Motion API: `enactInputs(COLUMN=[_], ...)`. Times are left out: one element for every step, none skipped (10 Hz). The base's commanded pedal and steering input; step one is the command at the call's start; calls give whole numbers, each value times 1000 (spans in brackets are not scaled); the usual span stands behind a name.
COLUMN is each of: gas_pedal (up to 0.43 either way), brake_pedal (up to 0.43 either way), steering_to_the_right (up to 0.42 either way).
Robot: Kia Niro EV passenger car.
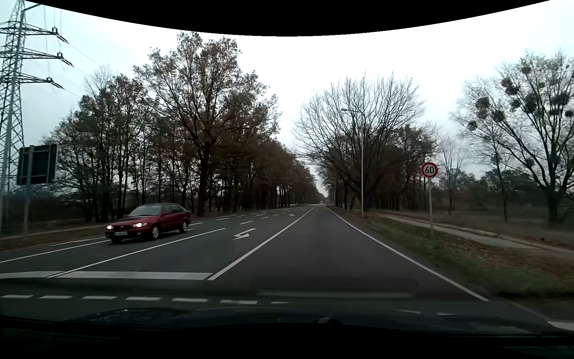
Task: Follow the waypoints while adhering to traffic rules and regulations
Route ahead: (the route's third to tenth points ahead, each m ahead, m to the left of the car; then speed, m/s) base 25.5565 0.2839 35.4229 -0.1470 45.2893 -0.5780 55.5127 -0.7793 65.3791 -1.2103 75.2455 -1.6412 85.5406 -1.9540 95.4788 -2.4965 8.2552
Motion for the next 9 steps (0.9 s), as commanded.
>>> enactInputs(gas_pedal=[339, 339, 339, 339, 339, 339, 339, 339, 339], brake_pedal=[0, 0, 0, 0, 0, 0, 0, 0, 0], steering_to_the_right=[45, 35, 19, 11, 10, 9, 8, 7, 5])
